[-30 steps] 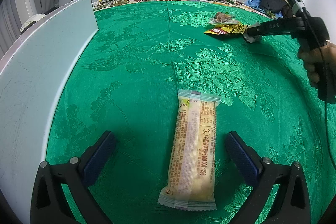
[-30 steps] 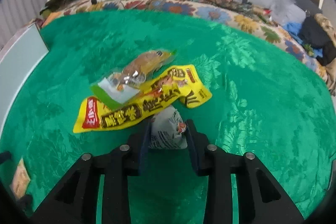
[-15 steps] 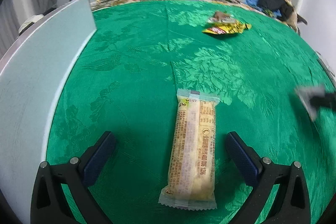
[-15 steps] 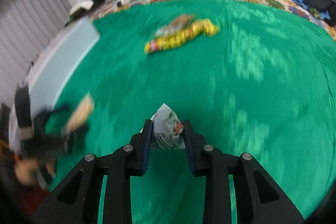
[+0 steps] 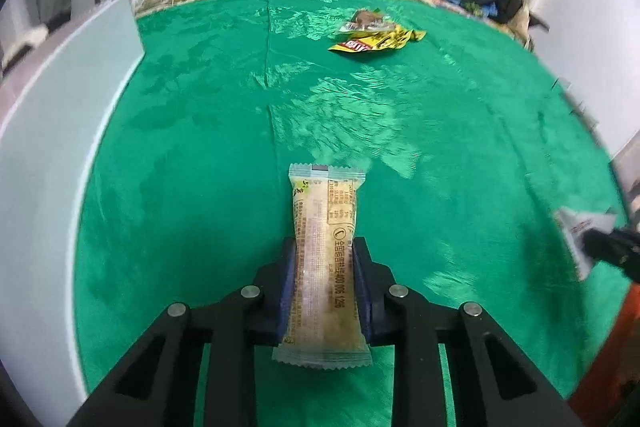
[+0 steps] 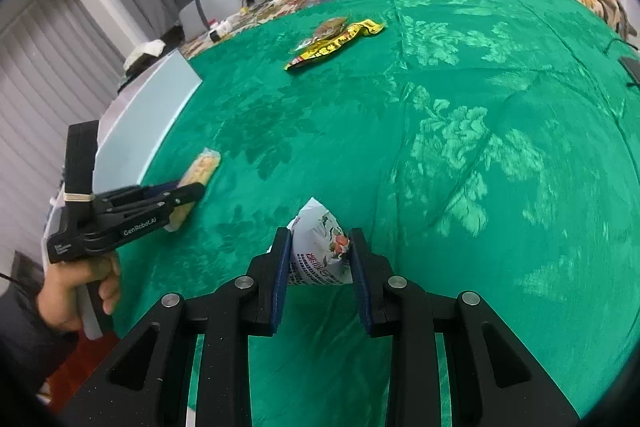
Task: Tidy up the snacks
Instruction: 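Carry the snack bar and white bag into the white box, then release both, then withdraw both tools from the box back over the bedspread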
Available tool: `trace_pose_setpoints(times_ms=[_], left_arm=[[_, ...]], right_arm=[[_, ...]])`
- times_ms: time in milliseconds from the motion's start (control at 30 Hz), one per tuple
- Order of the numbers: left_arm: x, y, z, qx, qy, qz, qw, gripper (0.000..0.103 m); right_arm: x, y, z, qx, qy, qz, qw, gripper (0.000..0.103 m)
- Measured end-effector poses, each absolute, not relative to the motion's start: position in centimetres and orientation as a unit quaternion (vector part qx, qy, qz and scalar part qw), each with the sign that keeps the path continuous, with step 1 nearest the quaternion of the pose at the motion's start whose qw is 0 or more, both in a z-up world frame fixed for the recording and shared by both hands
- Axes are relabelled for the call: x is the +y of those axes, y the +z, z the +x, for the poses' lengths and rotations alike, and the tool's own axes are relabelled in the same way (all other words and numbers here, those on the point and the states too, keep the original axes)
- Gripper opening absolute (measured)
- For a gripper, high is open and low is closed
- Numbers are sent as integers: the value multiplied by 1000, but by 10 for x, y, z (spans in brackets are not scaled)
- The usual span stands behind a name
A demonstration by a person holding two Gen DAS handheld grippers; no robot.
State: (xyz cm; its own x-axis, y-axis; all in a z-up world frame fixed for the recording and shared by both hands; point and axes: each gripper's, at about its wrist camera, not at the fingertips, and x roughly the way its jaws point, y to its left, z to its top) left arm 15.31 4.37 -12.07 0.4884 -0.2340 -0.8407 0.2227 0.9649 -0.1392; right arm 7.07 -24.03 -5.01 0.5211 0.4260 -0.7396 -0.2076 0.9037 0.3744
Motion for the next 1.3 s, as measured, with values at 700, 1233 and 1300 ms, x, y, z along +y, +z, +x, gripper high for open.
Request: trace_pose_setpoints(times_ms=[700,1233,1300], left_arm=[[229,70,59,332,-64,-192,922,26],[371,-20,15,405,167,-175,882,84],[357,-20,16,405,161,-170,884,84]], right_arm=[[-135,47,93,394,305,133,856,30],[76,63,96,421,434,72,794,70],[52,42,99,424,399,48,812,70]])
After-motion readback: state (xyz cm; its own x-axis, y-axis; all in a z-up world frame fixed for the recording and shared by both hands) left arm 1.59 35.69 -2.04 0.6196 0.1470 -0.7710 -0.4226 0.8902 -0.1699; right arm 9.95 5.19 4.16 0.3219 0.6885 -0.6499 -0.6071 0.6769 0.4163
